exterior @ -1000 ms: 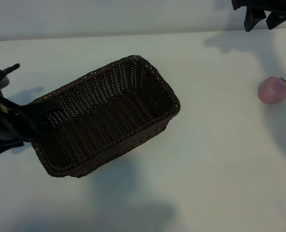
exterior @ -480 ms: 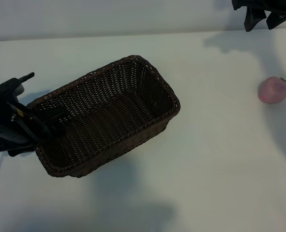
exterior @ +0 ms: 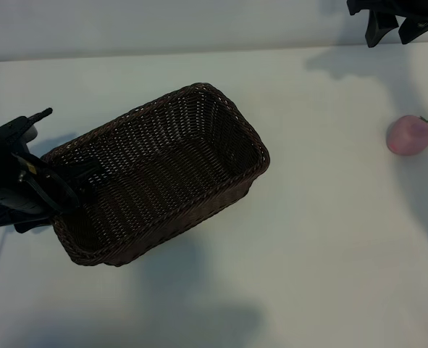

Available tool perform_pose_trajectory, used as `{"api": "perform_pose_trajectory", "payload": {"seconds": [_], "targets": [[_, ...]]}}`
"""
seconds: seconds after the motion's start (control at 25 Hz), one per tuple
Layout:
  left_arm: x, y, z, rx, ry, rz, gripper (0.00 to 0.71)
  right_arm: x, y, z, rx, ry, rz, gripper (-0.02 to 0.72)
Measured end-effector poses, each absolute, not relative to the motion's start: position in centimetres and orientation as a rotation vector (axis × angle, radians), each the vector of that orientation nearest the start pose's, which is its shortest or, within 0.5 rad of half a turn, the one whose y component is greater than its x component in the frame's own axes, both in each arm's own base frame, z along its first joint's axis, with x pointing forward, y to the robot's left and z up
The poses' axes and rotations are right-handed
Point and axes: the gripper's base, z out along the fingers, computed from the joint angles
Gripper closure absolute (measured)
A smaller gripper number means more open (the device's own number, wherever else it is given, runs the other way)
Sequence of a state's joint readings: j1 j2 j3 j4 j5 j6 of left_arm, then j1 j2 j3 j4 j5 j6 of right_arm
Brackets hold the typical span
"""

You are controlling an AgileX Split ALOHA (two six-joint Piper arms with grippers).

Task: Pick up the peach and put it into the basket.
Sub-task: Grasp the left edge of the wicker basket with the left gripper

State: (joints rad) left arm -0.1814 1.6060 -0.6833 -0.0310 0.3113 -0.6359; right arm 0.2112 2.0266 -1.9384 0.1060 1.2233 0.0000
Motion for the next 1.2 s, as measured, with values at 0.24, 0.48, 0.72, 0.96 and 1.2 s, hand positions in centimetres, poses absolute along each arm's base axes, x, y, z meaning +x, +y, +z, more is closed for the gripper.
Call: {"api": "perform_pose_trajectory", "payload": {"seconds": [0.24,0.48,0.72,0.96,1.2], "targets": [[26.58,-4.96,14.97,-0.656,2.668,-0.255,0.121,42.89,10.12,29.61,-0.269,2.789,0.199,0.219],[26.58,-4.96,14.97,-0.656,2.668,-0.255,0.121,42.89,10.12,29.61,-0.269,2.789,0.199,0.219],[26.55,-4.96,14.96,-0.655,2.672,-0.253,0.163,42.89,10.12,29.61,-0.278,2.788,0.198,0.219],[26.45,-4.95,14.91,-0.658,2.683,-0.248,0.318,42.89,10.12,29.61,-0.284,2.787,0.197,0.219],[26.47,-5.04,14.92,-0.71,2.672,-0.273,0.602,42.89,10.12,29.61,-0.284,2.787,0.197,0.219]]}}
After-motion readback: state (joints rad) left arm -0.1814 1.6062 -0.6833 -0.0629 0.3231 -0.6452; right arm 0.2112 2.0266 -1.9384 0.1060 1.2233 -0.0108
